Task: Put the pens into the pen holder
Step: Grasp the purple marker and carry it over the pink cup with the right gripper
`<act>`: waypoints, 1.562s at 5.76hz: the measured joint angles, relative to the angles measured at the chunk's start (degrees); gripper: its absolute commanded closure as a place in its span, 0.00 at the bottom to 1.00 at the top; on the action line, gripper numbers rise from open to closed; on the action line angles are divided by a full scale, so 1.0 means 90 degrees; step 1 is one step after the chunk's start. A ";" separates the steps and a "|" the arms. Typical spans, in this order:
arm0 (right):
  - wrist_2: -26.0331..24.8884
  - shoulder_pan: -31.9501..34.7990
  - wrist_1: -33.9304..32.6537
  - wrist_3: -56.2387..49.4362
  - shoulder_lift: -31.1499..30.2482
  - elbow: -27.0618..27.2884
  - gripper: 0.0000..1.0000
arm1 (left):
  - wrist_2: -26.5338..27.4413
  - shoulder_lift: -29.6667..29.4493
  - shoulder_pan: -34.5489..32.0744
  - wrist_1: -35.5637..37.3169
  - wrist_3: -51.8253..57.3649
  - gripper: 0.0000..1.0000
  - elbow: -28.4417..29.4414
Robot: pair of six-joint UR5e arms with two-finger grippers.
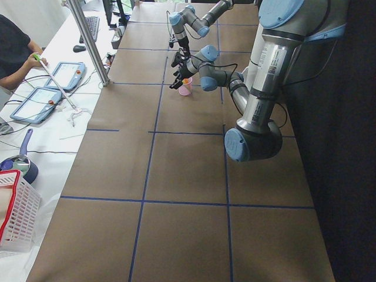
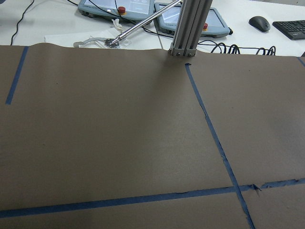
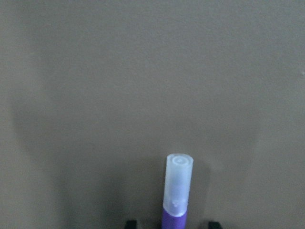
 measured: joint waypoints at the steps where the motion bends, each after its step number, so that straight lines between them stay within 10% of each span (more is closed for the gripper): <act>1: 0.0003 -0.0004 0.0000 0.0021 -0.0017 -0.0015 0.62 | 0.0000 0.0002 0.0000 -0.0003 0.0002 0.00 0.0000; 2: 0.0007 -0.0006 0.0000 0.0048 -0.0033 -0.0020 1.00 | 0.0000 0.0002 0.0000 -0.0004 0.0007 0.00 -0.0001; 7: -0.0085 0.0031 -0.0016 0.0268 0.0045 0.0397 1.00 | 0.0000 0.0140 0.0000 -0.0185 0.0021 0.00 -0.0003; 9: -0.1303 -0.0282 -0.0032 0.0994 0.0296 0.1622 1.00 | 0.0000 0.0192 0.0000 -0.0334 0.0031 0.00 -0.0001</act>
